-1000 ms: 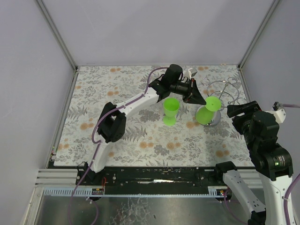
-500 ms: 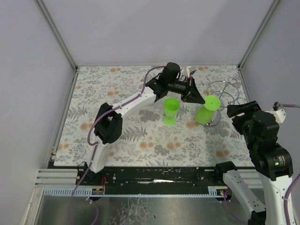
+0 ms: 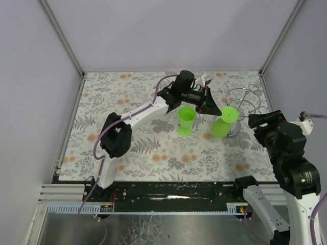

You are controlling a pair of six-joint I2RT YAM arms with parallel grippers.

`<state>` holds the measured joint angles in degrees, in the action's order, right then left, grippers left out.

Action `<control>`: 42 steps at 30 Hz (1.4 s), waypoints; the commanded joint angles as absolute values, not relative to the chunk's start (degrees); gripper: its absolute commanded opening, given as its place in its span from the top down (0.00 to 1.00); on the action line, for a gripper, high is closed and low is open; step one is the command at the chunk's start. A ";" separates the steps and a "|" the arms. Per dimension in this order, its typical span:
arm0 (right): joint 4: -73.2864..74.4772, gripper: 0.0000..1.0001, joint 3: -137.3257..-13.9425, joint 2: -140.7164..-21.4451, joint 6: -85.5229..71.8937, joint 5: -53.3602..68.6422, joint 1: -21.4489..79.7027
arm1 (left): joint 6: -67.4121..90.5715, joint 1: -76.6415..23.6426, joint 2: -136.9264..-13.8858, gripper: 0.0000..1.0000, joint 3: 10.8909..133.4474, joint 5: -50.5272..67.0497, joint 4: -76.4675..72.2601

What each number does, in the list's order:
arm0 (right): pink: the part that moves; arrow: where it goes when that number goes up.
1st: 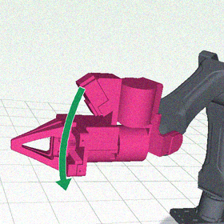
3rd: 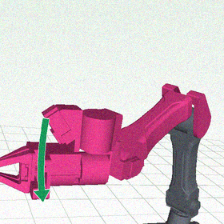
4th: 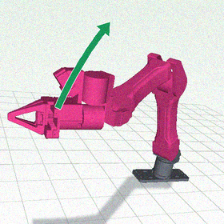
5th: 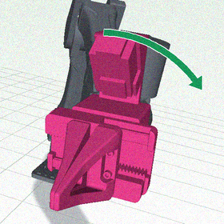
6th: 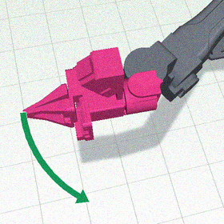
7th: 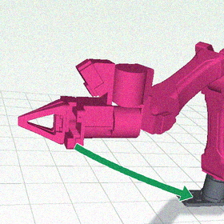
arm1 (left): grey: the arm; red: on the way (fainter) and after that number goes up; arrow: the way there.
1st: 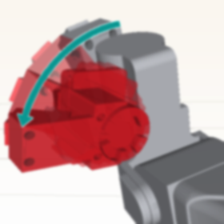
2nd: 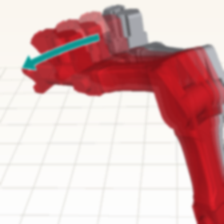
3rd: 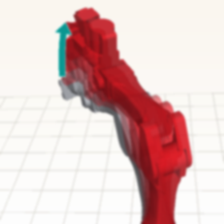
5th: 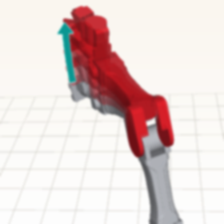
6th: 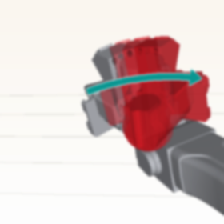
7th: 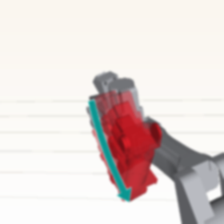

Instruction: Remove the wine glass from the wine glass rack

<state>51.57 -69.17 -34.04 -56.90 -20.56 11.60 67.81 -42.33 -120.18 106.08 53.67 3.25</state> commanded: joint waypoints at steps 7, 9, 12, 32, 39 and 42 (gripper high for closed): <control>50.04 0.31 -70.61 -34.43 -55.58 -22.33 11.49 | 69.82 -42.12 -116.79 1.00 104.00 56.95 -2.73; 49.85 0.31 -70.45 -34.45 -55.57 -22.31 11.48 | 70.00 -42.14 -116.51 1.00 103.78 57.33 -2.96; 49.75 0.31 -70.16 -34.34 -55.57 -22.28 11.44 | 70.49 -42.11 -115.64 1.00 102.85 57.84 -3.52; 48.47 0.31 -71.00 -36.04 -54.31 -21.08 11.49 | 73.62 -39.47 -101.86 1.00 92.25 61.01 -7.27; 43.43 0.30 -73.72 -41.61 -51.42 -16.94 11.44 | 71.36 -31.66 -100.10 1.00 100.64 62.07 -4.69; 39.82 0.30 -75.73 -45.55 -49.57 -14.02 11.44 | 69.67 -26.20 -100.71 1.00 106.70 62.66 -3.18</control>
<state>47.57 -71.68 -41.15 -52.95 -18.02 11.60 72.38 -32.36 -101.93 98.65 60.82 -2.55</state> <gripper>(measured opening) 0.696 0.007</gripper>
